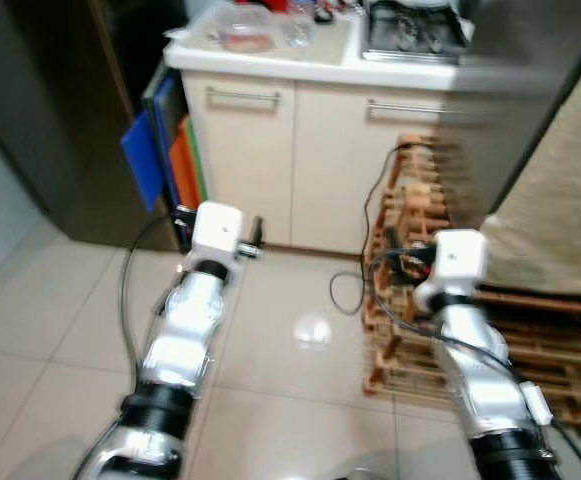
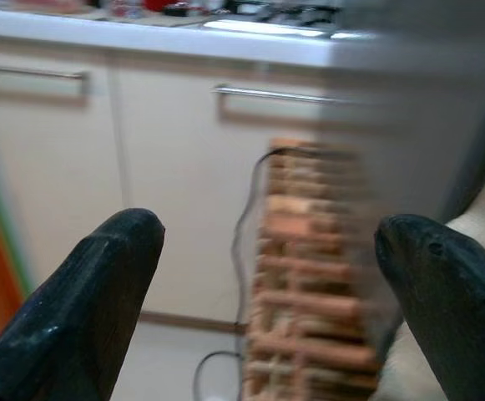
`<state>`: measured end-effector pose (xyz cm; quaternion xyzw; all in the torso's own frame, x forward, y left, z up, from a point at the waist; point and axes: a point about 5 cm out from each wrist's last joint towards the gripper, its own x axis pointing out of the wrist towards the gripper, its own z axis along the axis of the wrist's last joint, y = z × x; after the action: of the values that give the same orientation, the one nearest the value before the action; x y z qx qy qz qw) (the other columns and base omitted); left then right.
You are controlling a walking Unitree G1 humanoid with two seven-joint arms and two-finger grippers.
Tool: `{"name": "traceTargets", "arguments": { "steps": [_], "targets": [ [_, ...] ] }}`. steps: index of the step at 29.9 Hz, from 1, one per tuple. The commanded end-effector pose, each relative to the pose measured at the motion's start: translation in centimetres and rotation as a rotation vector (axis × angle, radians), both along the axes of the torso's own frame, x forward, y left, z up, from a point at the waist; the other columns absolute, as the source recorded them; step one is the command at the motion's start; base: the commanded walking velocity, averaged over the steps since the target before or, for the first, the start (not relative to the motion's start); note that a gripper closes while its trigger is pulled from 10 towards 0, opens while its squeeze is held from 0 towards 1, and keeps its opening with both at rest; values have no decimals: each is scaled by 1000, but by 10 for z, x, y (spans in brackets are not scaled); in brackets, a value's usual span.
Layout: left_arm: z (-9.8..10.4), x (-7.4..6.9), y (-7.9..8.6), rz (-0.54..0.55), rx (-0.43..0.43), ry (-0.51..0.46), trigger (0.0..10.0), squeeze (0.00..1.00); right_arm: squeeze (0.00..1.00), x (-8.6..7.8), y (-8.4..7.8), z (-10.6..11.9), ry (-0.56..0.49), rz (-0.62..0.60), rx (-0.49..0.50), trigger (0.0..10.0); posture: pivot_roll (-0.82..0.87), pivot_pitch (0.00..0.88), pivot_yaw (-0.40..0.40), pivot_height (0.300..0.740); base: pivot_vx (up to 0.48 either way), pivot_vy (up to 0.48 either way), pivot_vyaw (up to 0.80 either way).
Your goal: Restocking fridge
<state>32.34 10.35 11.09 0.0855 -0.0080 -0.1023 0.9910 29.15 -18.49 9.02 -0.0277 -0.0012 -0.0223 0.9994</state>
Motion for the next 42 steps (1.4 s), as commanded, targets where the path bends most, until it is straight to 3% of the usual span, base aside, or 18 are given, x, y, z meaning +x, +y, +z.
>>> {"name": "traceTargets", "arguments": {
  "steps": [1,8,11,17,19,23,26,29,42],
  "targets": [
    [5,1,16,48,0,-29,10000,0,0,2,7,5,-31,1,22,10000,10,16,15,740,428,0,0],
    [3,-4,40,154,-104,-11,10000,0,0,-7,-18,-7,4,-147,81,10000,17,19,19,740,431,0,0],
    [-8,-13,51,214,-138,40,10000,0,0,-12,-18,-12,18,-144,96,10000,20,17,18,740,429,0,0],
    [-12,-19,58,211,-108,45,10000,0,0,-22,-17,-19,26,-147,165,10000,46,5,1,740,428,0,0],
    [-13,-23,62,210,-89,43,10000,0,0,-28,-16,-20,30,-124,120,10000,43,0,3,740,428,0,0],
    [-26,-47,69,164,-18,74,10000,0,0,-46,-13,-24,81,26,6,10000,45,0,-3,740,428,0,0],
    [-30,-55,74,172,-13,90,10000,0,0,-50,-17,-24,92,51,-23,10000,54,0,-18,740,428,0,0],
    [-29,-55,76,185,-14,83,10000,0,0,-49,-23,-22,89,25,-14,10000,60,0,-24,740,411,247,0],
    [-19,-48,72,158,18,52,10000,0,0,-49,-14,-29,85,20,17,10000,60,0,-10,740,409,249,0]
  ]
}}
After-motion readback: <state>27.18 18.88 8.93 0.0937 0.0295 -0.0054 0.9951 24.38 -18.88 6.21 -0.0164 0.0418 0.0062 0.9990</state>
